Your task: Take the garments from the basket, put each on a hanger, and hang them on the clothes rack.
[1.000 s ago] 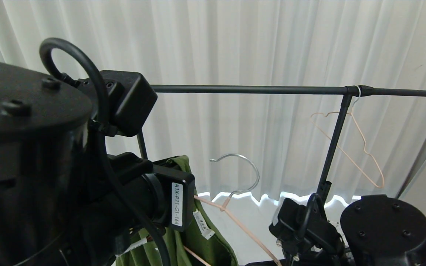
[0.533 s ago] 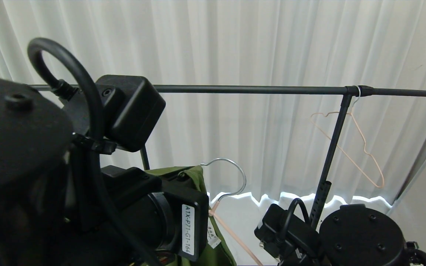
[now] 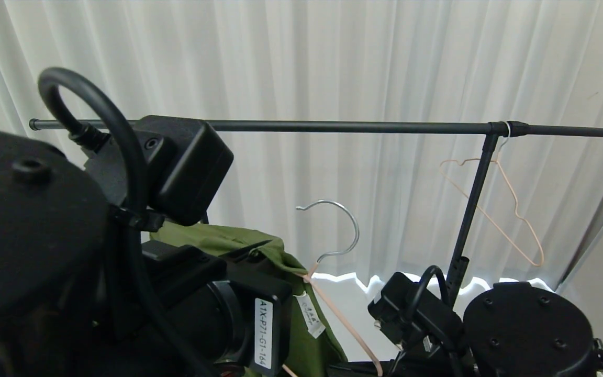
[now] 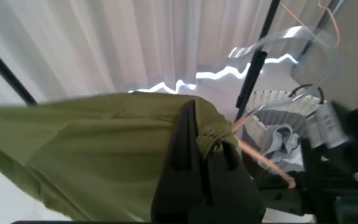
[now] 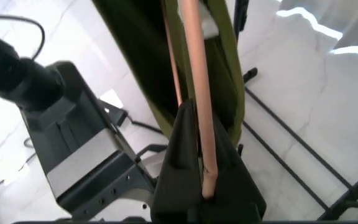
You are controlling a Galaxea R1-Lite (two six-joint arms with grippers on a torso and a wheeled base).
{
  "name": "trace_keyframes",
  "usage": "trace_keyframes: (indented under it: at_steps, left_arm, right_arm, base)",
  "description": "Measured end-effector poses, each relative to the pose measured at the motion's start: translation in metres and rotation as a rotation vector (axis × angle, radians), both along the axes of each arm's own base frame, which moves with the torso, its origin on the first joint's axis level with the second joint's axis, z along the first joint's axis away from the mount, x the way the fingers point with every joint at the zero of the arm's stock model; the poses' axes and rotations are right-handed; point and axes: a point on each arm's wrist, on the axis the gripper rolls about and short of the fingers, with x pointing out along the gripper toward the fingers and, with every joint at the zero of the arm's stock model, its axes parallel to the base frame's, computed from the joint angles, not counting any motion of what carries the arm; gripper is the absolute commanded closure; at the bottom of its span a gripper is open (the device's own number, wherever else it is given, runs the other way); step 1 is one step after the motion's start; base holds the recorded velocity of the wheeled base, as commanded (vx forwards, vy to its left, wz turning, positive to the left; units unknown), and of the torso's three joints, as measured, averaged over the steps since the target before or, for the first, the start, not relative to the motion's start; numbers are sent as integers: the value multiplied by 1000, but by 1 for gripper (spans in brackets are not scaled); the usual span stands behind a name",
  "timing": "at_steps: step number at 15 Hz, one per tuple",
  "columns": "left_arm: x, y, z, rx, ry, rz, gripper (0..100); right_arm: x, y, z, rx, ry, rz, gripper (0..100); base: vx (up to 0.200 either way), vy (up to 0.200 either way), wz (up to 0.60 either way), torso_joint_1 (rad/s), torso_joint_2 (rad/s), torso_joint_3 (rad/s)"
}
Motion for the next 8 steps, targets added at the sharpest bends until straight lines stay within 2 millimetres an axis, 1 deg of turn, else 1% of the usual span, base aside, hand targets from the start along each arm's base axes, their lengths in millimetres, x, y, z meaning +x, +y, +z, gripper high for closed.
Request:
trace_keyframes:
  at_steps: [8]
  left_arm:
    - [0, 5, -12, 61, -29, 91, 100]
  right_arm:
    - [4, -1, 17, 103, -108, -136, 100]
  base:
    - [0, 0, 0, 0, 0, 0]
